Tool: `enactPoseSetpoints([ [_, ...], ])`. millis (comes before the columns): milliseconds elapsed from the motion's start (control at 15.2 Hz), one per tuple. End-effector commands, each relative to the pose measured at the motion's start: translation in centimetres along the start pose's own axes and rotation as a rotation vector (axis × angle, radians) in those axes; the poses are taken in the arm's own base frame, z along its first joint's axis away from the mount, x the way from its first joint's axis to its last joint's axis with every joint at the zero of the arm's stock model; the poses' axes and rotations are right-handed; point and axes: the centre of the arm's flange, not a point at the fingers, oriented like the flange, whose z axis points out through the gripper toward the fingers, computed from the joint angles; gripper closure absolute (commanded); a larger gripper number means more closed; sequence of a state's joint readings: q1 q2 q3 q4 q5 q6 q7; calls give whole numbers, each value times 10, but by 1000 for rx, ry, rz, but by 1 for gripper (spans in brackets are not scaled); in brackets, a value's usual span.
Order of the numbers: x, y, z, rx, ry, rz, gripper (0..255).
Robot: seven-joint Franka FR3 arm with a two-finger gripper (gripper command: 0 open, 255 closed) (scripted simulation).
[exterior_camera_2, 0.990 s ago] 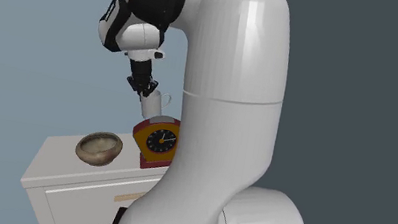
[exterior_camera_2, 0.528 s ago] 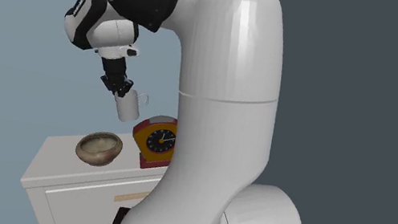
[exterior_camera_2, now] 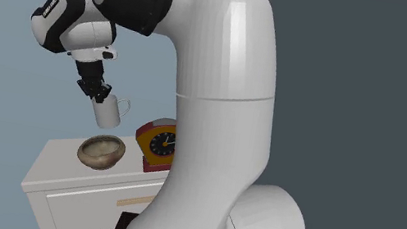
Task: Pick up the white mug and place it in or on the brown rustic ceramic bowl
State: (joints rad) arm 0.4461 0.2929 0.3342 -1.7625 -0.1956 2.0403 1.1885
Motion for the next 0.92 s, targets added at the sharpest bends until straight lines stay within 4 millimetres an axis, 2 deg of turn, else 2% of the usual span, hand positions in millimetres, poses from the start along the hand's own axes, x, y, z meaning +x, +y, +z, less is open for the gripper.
enactPoseSetpoints([
  [0, -2, -1, 10, 0, 0, 1, 255],
  [858, -7, -3, 78, 0, 0, 1, 255],
])
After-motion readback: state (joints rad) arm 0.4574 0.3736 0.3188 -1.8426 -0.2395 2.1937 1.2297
